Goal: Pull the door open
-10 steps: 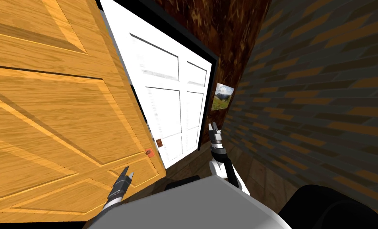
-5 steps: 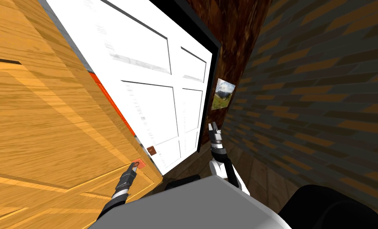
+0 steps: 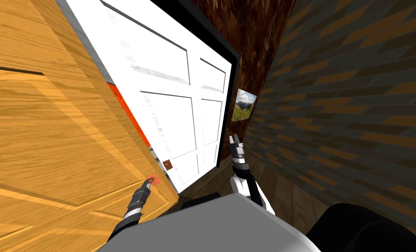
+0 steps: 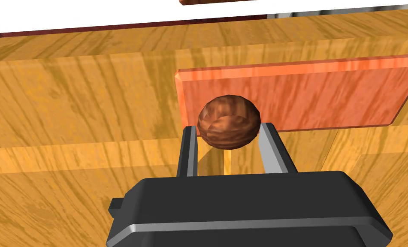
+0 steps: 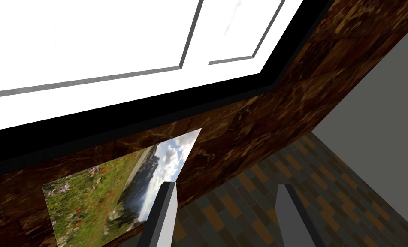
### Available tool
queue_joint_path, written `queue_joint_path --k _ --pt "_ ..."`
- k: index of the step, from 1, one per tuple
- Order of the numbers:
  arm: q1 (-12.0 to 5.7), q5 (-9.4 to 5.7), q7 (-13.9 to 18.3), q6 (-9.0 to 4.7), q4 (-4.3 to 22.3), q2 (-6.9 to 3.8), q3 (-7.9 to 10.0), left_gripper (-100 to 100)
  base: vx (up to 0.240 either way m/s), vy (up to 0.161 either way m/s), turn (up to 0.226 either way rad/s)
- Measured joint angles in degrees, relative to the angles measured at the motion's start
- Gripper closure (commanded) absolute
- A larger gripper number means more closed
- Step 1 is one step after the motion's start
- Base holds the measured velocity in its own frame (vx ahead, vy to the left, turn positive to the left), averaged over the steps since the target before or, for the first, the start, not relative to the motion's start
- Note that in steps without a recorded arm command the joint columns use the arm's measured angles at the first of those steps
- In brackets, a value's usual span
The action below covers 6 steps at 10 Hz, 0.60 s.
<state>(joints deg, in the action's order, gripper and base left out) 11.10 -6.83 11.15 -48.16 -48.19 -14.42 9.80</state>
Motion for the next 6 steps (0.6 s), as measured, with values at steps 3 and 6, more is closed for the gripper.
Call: queue_joint_path --k 3,6 --pt "1.0 -0.05 0.5 -0.6 0.8 -0.87 0.19 -100 -0.207 0.017 0.029" --pt "1.71 0.64 2.0 -1.51 0.0 -1.54 -1.3 -100 -0.186 -0.095 -0.049"
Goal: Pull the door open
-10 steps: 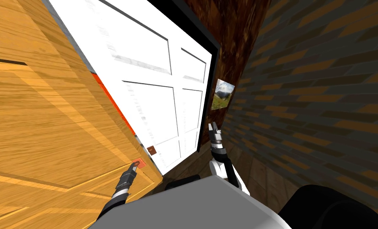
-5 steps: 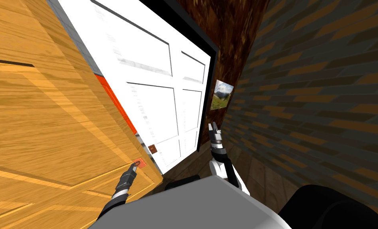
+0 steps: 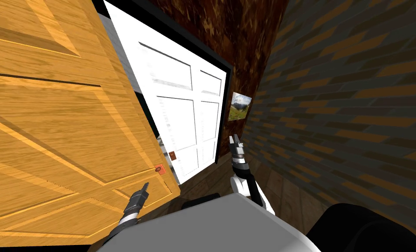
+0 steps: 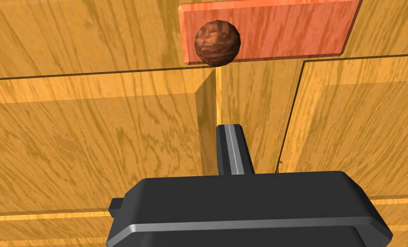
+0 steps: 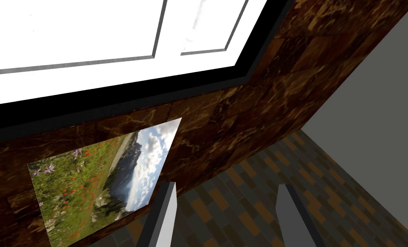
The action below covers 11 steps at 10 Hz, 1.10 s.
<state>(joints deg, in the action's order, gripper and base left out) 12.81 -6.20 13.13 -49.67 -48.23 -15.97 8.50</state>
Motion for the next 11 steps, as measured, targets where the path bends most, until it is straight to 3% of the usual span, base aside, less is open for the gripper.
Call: queue_joint_path --k 2,5,8,10,11 --pt "0.68 0.46 0.9 -0.61 -0.9 -0.3 -0.97 -100 -0.114 -0.073 -0.025" --pt "0.97 0.01 0.1 -0.3 0.3 0.05 0.1 -100 0.077 0.147 0.069" --pt "0.1 -0.18 -0.2 -0.07 0.9 0.04 0.54 -100 0.185 0.017 -0.069" --pt "-1.83 -0.04 -0.5 -0.29 1.8 0.37 0.3 -100 0.16 -0.013 -0.065" --pt "-2.0 -0.03 -0.6 -0.29 1.8 0.39 0.27 100 -0.013 -0.004 0.026"
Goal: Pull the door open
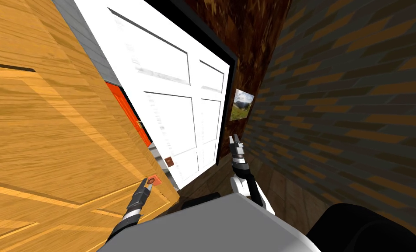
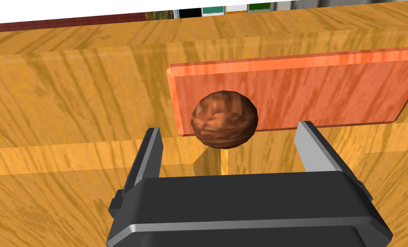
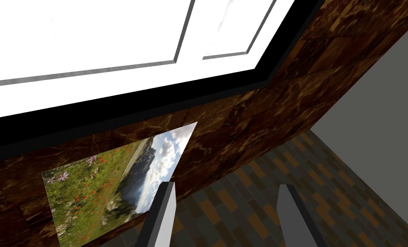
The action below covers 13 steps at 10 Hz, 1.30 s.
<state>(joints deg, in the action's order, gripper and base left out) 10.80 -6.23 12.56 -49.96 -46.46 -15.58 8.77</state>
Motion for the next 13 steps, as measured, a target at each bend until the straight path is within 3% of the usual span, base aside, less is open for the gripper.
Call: queue_joint_path --k 6,10,13 --pt "0.13 0.03 0.0 0.01 0.0 0.05 -0.06 100 -0.037 0.01 -0.011" --pt "1.12 1.36 1.8 -1.47 -0.7 -1.28 -2.19 100 -0.188 0.044 -0.073" --pt "3.12 2.82 3.7 -1.96 -2.8 -2.4 -4.52 100 -0.227 0.042 -0.094"
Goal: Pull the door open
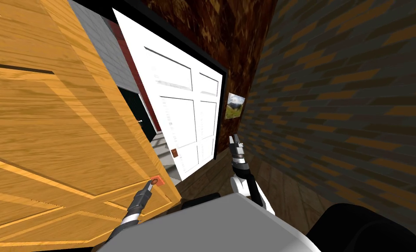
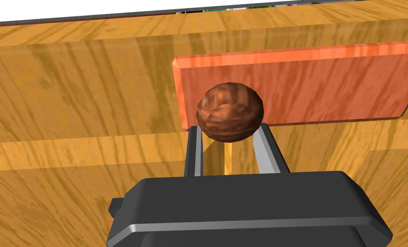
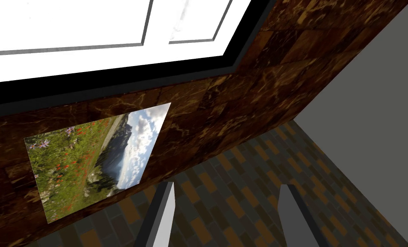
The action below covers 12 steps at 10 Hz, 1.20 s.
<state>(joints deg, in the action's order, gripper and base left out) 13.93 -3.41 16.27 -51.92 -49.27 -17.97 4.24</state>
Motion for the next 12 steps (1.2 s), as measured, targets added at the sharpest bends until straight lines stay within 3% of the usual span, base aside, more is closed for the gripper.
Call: queue_joint_path --k 2,3,5,10,12 --pt "0.75 0.98 1.4 -1.08 -0.5 -1.14 -1.49 100 -0.164 0.042 -0.049" --pt "0.99 1.09 1.6 -1.06 -0.4 -1.09 -1.69 100 -0.171 0.043 -0.141" --pt "2.3 1.43 2.5 -2.37 -1.0 -2.16 -2.25 100 -0.225 0.071 -0.163" --pt "4.49 2.58 4.6 -7.88 0.6 -4.17 -4.18 100 -0.217 0.06 -0.14" --pt "5.19 2.97 5.3 -8.78 0.9 -4.69 -4.9 100 -0.135 0.039 -0.063"
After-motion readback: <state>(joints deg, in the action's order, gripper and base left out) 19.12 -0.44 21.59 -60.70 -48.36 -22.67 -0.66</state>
